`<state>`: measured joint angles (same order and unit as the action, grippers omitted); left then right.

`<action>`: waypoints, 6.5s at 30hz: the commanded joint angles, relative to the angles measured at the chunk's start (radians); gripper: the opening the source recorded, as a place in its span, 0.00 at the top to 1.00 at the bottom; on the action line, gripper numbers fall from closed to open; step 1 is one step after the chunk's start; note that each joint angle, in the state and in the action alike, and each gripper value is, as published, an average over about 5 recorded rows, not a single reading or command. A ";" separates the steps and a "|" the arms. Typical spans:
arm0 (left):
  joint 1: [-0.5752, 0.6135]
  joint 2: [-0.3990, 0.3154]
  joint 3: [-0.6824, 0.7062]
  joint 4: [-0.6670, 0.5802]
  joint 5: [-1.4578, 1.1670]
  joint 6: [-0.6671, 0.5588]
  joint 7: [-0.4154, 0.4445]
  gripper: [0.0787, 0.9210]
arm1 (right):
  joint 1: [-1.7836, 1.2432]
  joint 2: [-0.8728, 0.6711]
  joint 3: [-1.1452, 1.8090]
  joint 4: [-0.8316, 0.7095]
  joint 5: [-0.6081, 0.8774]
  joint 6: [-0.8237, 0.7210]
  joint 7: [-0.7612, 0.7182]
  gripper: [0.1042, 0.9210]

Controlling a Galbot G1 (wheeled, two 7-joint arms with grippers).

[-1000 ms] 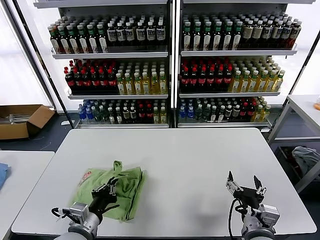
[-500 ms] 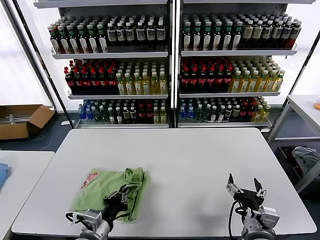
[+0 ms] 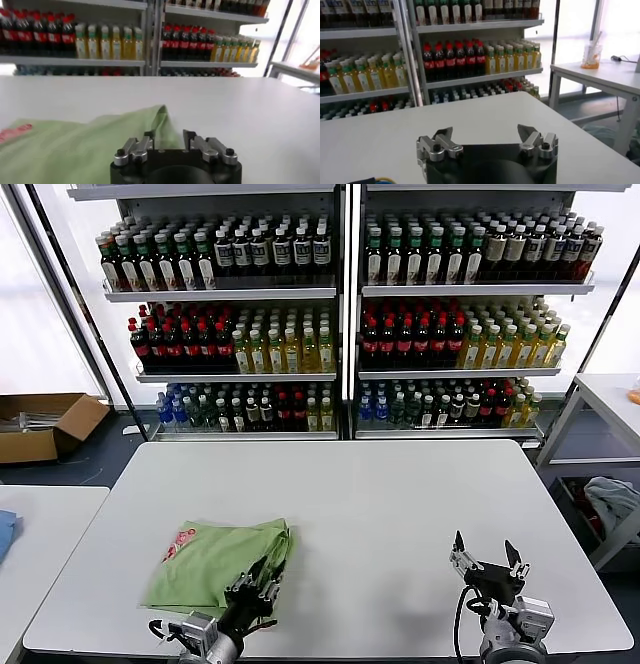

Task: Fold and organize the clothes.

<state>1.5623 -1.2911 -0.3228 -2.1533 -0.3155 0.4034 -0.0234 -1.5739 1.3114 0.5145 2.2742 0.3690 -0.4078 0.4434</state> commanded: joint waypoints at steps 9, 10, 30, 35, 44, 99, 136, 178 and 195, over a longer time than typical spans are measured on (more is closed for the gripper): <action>-0.106 0.110 -0.337 -0.219 -0.511 0.030 -0.107 0.25 | 0.017 -0.003 -0.025 -0.026 0.001 0.006 0.002 0.12; -0.102 0.133 -0.372 -0.181 -0.417 0.016 -0.107 0.22 | 0.022 -0.002 -0.033 -0.030 0.001 0.006 0.005 0.12; -0.020 0.134 -0.428 0.116 -0.168 -0.010 -0.035 0.12 | 0.055 -0.027 -0.049 -0.022 0.010 -0.008 0.016 0.12; -0.016 0.121 -0.396 0.124 -0.178 0.002 -0.022 0.12 | 0.035 -0.027 -0.044 -0.009 0.010 -0.004 0.018 0.12; -0.032 0.107 -0.378 0.168 -0.206 0.008 0.009 0.12 | 0.005 -0.034 -0.032 0.009 0.008 0.001 0.018 0.12; -0.049 0.165 -0.474 0.243 -0.255 -0.076 0.058 0.98 | 0.057 -0.030 -0.050 -0.028 0.018 -0.004 0.021 0.12; -0.171 0.079 -0.136 -0.194 -0.260 0.037 -0.065 0.98 | 0.024 0.005 -0.053 -0.079 -0.032 0.002 0.019 0.12; -0.265 0.023 -0.073 -0.027 -0.208 0.108 -0.186 0.32 | 0.240 -0.059 -0.300 -0.079 0.571 -0.152 0.021 0.12; -0.144 0.078 -0.281 -0.077 -0.223 0.107 -0.192 0.12 | 0.597 -0.010 -0.585 -0.368 0.671 -0.172 0.143 0.12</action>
<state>1.3640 -1.2349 -0.4931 -2.2130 -0.5369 0.5028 -0.1991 -1.1600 1.2932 0.0778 2.0486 0.9158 -0.5570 0.5372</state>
